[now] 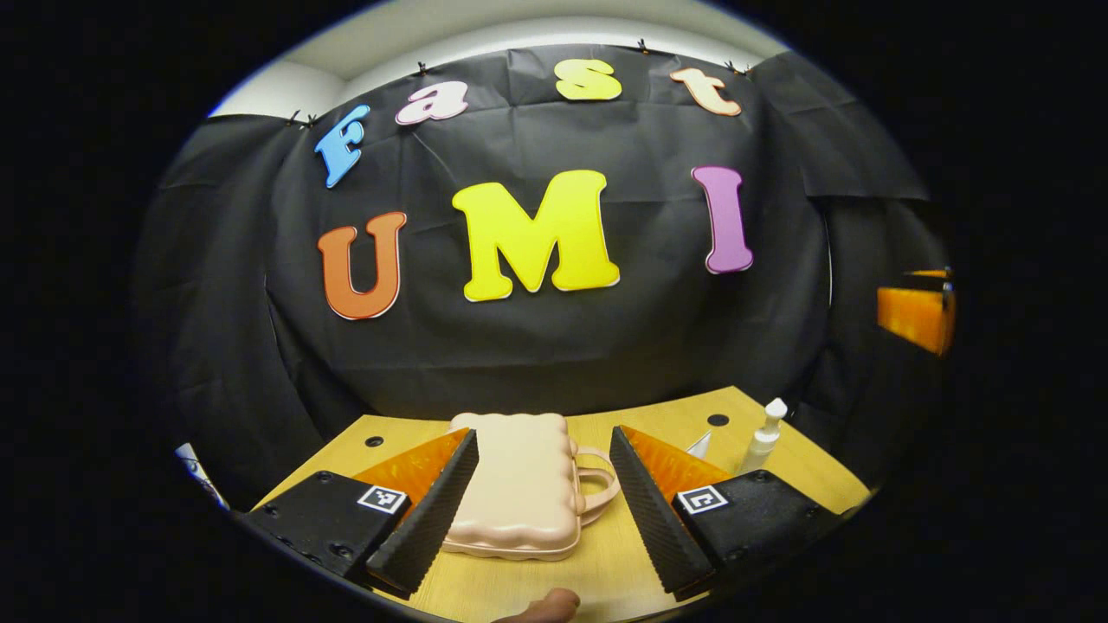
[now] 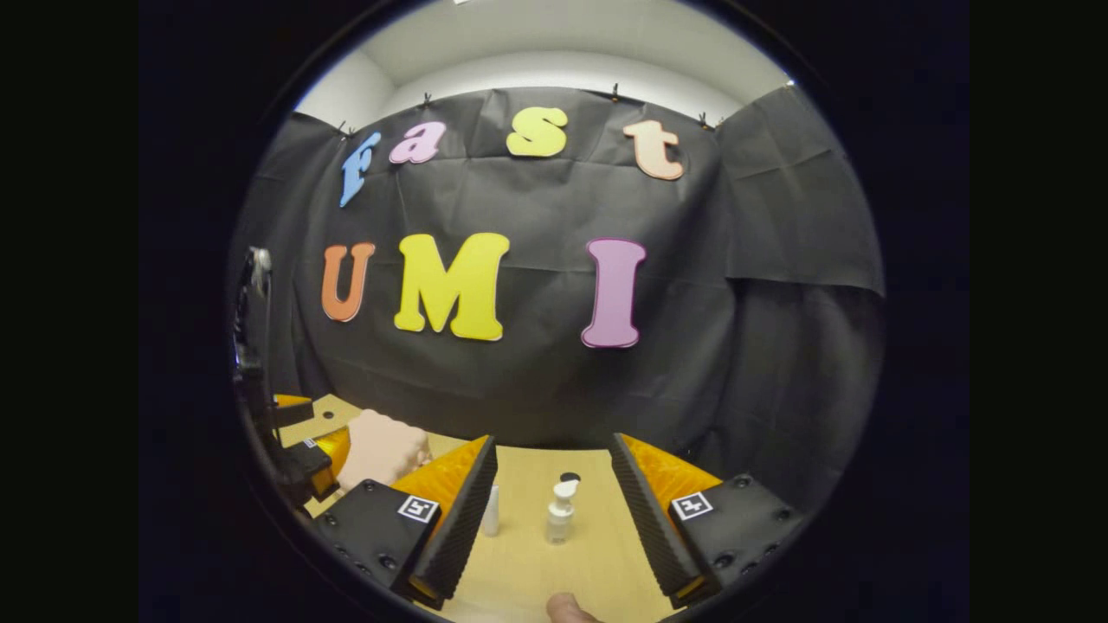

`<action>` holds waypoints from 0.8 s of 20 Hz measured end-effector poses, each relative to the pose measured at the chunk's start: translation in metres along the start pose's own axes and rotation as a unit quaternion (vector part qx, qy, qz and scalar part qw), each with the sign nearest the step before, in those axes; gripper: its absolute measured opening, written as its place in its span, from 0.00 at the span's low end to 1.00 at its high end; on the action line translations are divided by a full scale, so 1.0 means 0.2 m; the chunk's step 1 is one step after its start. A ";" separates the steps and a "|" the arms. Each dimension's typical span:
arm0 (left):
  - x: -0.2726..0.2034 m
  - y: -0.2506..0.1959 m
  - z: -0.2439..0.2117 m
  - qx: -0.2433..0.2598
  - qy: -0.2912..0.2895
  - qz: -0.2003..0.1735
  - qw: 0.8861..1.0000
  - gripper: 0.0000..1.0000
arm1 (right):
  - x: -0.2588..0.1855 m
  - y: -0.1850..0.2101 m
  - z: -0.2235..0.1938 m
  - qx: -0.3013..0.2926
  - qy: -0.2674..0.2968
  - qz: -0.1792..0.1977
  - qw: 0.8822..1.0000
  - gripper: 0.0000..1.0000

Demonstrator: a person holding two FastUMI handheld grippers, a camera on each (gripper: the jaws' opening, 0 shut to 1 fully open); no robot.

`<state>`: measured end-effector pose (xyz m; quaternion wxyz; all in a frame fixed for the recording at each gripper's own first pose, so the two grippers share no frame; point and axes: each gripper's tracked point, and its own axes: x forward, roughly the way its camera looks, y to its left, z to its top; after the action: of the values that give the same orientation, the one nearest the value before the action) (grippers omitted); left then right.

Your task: First open the suitcase, pack the skin care products into it, and then close the suitcase.

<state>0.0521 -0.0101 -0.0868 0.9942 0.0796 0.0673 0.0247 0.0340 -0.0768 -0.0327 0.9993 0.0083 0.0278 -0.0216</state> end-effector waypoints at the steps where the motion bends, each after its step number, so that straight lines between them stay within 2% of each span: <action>1: 0.03 -0.01 -0.04 0.015 0.003 0.002 1.000 0.98 | -0.01 -0.03 -0.02 -0.001 0.004 -0.003 1.000 0.79; 6: 0.14 -0.11 -0.27 0.122 0.023 0.004 0.992 0.98 | -0.02 -0.23 -0.11 -0.005 0.011 -0.019 1.000 0.79; 7: 0.17 -0.15 -0.33 0.170 0.024 0.005 0.985 0.98 | -0.01 -0.31 -0.15 0.003 0.018 -0.026 0.999 0.79; 10: 0.24 -0.22 -0.46 0.252 0.028 -0.001 0.967 0.98 | 0.02 -0.42 -0.27 0.016 0.041 -0.030 0.999 0.78; 12: 0.28 -0.24 -0.50 0.320 0.025 0.005 0.947 0.98 | 0.05 -0.48 -0.32 0.023 0.048 -0.031 0.998 0.79; 14: 0.35 -0.28 -0.55 0.402 0.024 0.012 0.915 0.97 | 0.09 -0.54 -0.42 0.021 0.059 -0.031 0.998 0.79; 16: 0.39 -0.29 -0.61 0.459 0.028 0.016 0.888 0.97 | 0.13 -0.58 -0.51 0.018 0.075 -0.022 0.997 0.79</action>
<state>0.1142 -0.0439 -0.2253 0.8440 0.5272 0.0978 0.0091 0.0486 -0.1913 -0.1372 0.9934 0.0269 0.1023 -0.0439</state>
